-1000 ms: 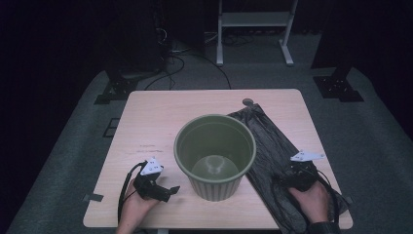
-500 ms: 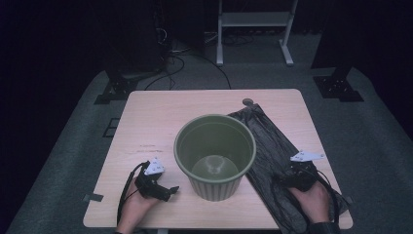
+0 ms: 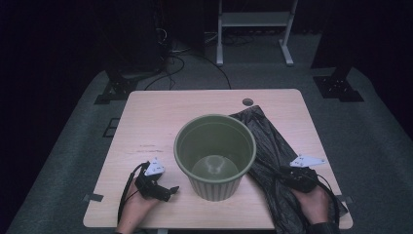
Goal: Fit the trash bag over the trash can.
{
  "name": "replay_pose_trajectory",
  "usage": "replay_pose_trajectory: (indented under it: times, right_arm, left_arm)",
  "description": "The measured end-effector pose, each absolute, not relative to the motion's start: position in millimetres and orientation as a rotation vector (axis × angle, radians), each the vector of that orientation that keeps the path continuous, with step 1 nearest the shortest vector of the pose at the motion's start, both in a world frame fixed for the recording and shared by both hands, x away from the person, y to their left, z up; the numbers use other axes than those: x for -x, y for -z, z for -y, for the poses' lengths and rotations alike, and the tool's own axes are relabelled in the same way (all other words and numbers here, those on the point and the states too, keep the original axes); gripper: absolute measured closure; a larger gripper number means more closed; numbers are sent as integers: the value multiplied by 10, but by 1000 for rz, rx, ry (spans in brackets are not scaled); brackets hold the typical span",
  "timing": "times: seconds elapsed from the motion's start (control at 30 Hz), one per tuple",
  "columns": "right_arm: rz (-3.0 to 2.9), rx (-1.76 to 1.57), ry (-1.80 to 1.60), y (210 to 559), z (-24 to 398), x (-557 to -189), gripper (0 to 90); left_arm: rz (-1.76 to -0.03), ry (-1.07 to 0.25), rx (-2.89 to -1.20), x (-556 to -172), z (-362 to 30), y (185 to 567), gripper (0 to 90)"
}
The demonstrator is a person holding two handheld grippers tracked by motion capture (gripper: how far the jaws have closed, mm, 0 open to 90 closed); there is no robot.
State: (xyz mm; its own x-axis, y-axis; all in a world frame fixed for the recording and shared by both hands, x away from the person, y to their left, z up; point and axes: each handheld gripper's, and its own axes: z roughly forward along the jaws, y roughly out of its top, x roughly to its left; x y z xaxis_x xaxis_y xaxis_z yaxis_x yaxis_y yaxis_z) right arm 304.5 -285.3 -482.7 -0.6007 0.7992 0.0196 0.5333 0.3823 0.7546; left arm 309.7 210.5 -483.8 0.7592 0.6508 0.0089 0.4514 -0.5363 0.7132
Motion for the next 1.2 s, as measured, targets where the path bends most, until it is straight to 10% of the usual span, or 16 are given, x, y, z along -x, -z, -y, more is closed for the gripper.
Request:
replay_pose_trajectory:
  times: [0.13, 0.47, 0.93, 1.2]
  right_arm:
    - [-2336, -1144, -1083, 4822, 2841, -3041, 891]
    - [-2428, -1103, -1122, 4804, 2727, -2913, 886]
    - [-2318, -1178, -1052, 4619, 2793, -2989, 208]
    - [-2251, -1259, -1050, 4554, 3002, -3210, 148]
  left_arm:
    - [-821, -356, -2230, -3097, -2105, 4838, 0]
    - [-826, -358, -2228, -3094, -2102, 4838, 0]
    - [-828, -359, -2228, -3092, -2101, 4838, 0]
    - [-830, -360, -2226, -3092, -2100, 4838, 0]
